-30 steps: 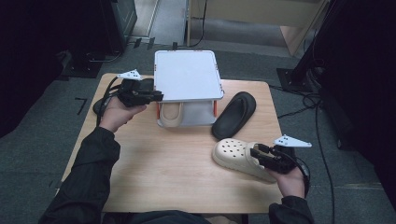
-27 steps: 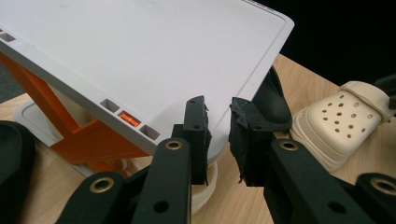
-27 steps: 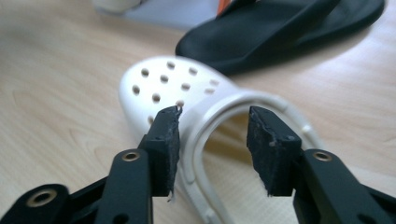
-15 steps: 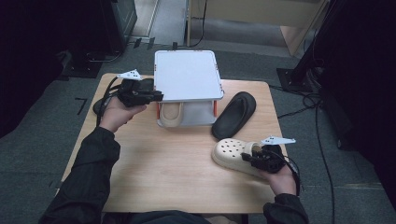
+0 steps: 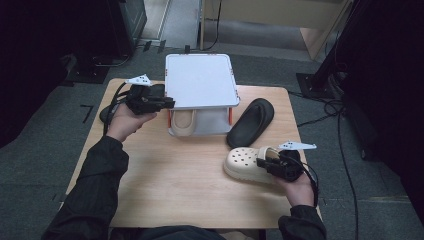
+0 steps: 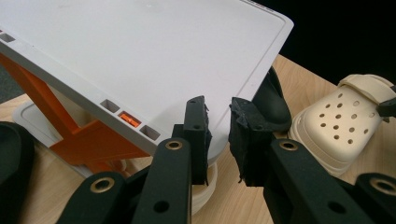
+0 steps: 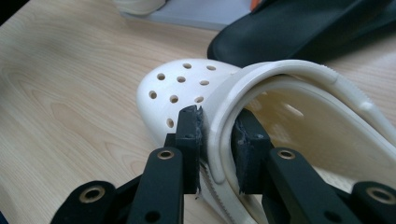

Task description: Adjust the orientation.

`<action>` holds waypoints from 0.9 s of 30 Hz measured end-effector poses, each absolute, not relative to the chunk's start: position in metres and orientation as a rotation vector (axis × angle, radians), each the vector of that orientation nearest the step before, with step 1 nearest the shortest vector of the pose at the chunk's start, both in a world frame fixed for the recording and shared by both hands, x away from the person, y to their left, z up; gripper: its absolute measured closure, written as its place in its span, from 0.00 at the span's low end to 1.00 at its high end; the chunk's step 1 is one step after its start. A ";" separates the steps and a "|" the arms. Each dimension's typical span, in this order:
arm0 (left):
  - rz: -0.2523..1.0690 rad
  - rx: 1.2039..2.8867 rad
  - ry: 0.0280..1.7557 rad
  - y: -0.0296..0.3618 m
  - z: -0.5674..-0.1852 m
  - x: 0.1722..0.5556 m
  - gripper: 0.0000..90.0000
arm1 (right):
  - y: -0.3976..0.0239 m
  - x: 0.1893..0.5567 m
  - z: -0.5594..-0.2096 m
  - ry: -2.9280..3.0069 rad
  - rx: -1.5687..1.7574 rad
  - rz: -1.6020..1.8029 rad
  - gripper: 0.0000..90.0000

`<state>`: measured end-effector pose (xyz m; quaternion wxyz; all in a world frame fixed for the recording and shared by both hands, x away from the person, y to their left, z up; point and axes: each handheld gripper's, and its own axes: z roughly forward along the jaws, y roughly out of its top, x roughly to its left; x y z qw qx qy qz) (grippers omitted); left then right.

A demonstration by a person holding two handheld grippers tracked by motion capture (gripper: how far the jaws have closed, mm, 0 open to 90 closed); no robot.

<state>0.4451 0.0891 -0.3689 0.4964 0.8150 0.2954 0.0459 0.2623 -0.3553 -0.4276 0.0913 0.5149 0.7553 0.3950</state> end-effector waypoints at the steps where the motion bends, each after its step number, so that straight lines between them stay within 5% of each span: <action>1: 0.110 1.974 0.715 0.089 -0.369 0.445 0.86 | -0.353 0.263 -0.426 2.245 1.530 1.174 0.83; 27: 0.107 1.974 0.715 0.090 -0.369 0.446 0.86 | -0.295 0.286 -0.413 2.225 1.443 1.319 0.84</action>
